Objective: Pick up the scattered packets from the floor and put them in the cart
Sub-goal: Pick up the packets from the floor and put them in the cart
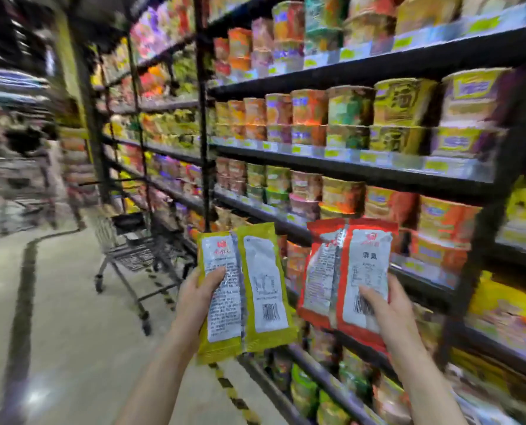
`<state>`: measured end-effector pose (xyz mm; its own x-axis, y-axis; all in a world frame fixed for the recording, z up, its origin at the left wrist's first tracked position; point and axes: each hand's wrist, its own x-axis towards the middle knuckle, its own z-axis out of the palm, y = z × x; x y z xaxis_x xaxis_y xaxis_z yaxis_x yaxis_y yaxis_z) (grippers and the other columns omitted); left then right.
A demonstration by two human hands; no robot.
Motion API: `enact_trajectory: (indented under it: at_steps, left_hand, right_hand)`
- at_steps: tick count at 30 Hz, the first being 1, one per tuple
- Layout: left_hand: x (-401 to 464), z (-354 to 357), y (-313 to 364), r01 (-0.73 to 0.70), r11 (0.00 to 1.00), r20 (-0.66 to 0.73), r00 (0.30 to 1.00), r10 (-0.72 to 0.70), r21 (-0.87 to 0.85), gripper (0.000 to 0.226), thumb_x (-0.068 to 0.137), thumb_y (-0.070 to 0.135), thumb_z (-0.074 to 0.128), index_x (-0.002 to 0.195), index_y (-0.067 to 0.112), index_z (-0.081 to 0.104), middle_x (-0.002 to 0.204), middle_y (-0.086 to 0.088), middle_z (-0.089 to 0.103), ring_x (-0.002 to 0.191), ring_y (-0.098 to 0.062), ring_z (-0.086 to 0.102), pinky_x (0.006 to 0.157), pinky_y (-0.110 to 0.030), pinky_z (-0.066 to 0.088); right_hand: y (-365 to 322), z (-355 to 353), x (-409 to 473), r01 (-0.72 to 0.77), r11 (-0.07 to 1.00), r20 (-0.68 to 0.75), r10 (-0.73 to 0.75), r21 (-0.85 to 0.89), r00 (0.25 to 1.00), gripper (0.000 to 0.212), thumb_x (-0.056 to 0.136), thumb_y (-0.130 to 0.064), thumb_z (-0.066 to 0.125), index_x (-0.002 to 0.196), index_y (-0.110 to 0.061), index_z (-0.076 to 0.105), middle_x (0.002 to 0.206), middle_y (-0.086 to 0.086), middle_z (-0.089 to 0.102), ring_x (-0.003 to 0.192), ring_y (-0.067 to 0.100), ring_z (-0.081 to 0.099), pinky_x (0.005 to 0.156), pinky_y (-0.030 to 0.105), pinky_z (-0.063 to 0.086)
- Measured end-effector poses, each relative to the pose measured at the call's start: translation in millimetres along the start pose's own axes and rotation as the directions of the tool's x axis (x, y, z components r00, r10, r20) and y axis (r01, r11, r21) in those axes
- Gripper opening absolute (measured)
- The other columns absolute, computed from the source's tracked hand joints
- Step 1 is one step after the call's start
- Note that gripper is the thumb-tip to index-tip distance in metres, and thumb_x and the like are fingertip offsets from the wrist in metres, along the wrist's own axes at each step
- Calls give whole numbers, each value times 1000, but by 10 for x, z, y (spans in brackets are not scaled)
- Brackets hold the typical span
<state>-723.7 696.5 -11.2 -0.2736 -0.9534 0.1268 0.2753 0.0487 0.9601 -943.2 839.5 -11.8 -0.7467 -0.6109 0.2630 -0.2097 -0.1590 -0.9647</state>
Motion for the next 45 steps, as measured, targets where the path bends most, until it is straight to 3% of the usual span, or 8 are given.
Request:
enact_trajectory:
  at_steps: [3, 7, 13, 17, 22, 26, 38, 45]
  left_hand:
    - [372, -671, 47, -48, 997, -192, 980, 59, 57, 10, 90, 10, 55, 95, 14, 63, 84, -2, 71, 65, -12, 69, 62, -29, 57]
    - [960, -1343, 78, -59, 986, -375, 920, 114, 155, 14, 90, 11, 57, 103, 9, 63, 99, -14, 70, 87, -30, 68, 81, -44, 54]
    - [1961, -1955, 70, -21, 986, -578, 808, 115, 167, 15, 91, 14, 58, 105, 8, 60, 95, -13, 69, 79, -27, 67, 67, -34, 53]
    - [2595, -2212, -53, -10, 987, -624, 774, 109, 159, 17, 92, 14, 57, 107, 8, 61, 95, -14, 69, 81, -29, 67, 66, -34, 53]
    - [3502, -2514, -363, 36, 988, -629, 774, 67, 150, 15, 91, 18, 59, 105, 14, 63, 95, -11, 72, 82, -28, 70, 76, -42, 56]
    - [4381, -2796, -589, 70, 987, -597, 801, 29, 142, 11, 92, 13, 56, 101, 12, 62, 92, -10, 71, 80, -26, 69, 69, -36, 55]
    - [7032, -3569, -1181, 236, 959, -590, 801, -101, 156, 25, 90, 20, 59, 112, 10, 58, 104, -11, 69, 88, -26, 68, 81, -45, 56]
    - [8635, -3806, -1635, 298, 948, -660, 736, -151, 114, 30, 89, 19, 62, 110, 9, 44, 98, -9, 62, 80, -20, 63, 66, -35, 51]
  right_hand:
    - [116, 865, 343, 14, 1000, 167, -10, -18, 986, 25, 90, 6, 51, 108, -12, 50, 87, 0, 62, 68, 4, 57, 51, 3, 44]
    - [321, 1941, 922, 63, 995, 331, -34, -79, 943, 27, 88, 5, 53, 105, -16, 51, 106, 10, 62, 87, 18, 56, 67, 19, 45]
    - [567, 3280, 1835, 48, 992, 458, 9, -112, 889, 29, 88, -1, 56, 116, -7, 53, 104, 10, 58, 91, 20, 53, 78, 28, 37]
    - [802, 3989, 2336, -6, 989, 522, 84, -150, 849, 20, 88, -6, 57, 102, -18, 51, 106, 13, 64, 96, 30, 61, 87, 43, 49]
    - [1187, 4838, 2897, -43, 988, 546, 117, -147, 830, 24, 89, -5, 57, 107, -17, 47, 100, 8, 58, 89, 23, 57, 80, 33, 45]
    - [1573, 5606, 3361, -81, 976, 545, 181, -203, 819, 27, 86, -4, 59, 111, -11, 51, 113, 17, 63, 99, 30, 61, 89, 42, 49]
    - [2454, 7713, 4892, -161, 934, 522, 315, -319, 793, 30, 90, -7, 56, 119, -11, 50, 100, 6, 56, 83, 20, 56, 75, 28, 41]
    - [3178, 8858, 5992, -204, 892, 551, 415, -404, 724, 25, 89, -7, 57, 114, -8, 52, 109, 12, 63, 85, 23, 61, 61, 26, 45]
